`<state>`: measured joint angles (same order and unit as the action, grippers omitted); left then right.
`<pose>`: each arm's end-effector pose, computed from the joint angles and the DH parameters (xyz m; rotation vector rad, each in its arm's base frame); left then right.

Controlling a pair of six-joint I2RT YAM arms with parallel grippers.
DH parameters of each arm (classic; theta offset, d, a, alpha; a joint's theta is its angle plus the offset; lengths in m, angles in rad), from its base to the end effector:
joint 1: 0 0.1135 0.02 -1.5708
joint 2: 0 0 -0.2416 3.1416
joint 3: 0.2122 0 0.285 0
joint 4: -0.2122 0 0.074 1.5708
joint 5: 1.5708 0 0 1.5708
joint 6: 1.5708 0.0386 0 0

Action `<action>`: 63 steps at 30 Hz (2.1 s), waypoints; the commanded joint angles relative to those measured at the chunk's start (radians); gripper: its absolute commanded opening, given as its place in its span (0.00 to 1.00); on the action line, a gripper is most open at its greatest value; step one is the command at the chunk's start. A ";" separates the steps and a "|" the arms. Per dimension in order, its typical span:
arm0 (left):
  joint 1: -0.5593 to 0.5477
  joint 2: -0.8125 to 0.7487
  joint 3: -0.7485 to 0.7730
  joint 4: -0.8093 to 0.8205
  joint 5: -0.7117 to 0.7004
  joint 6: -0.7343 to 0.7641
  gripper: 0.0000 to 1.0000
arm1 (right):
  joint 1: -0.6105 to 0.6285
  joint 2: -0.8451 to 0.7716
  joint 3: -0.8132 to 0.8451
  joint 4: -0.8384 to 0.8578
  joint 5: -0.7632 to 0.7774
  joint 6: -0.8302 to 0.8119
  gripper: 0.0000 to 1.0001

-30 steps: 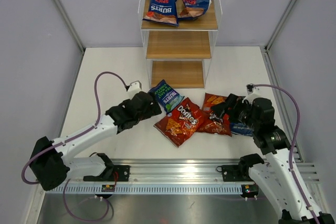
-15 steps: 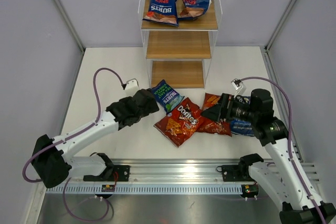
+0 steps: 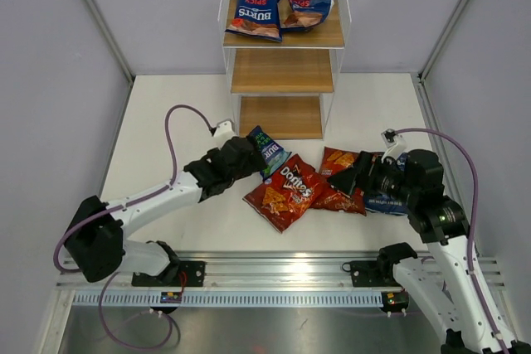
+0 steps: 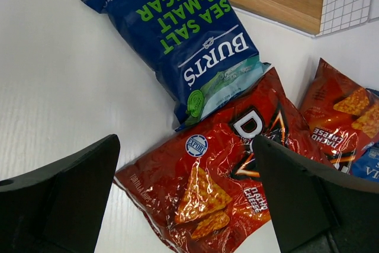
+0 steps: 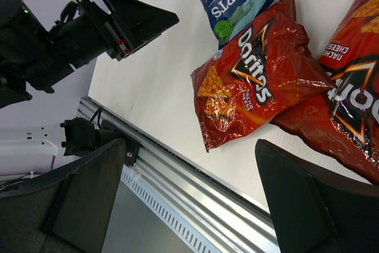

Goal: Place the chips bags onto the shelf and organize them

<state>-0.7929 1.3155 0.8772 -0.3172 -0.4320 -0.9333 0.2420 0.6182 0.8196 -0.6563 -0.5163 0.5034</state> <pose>0.2334 -0.2139 0.2086 -0.3733 2.2465 -0.4206 0.1709 0.0618 0.3208 -0.0686 2.1039 0.9828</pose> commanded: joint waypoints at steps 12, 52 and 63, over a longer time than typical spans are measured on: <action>0.009 0.159 -0.112 0.425 0.039 0.025 0.99 | 0.002 -0.060 0.145 -0.183 0.052 -0.043 0.99; 0.015 0.335 -0.179 0.534 -0.166 -0.027 0.02 | 0.002 -0.146 0.131 -0.198 -0.021 -0.112 0.99; -0.014 0.052 -0.219 0.442 -0.097 0.183 0.00 | 0.002 -0.153 0.070 -0.106 0.025 -0.028 1.00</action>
<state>-0.7864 1.4597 0.6662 0.1158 -0.5247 -0.8585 0.2420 0.4683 0.9039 -0.8314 -0.5232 0.4351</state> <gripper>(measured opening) 0.012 0.993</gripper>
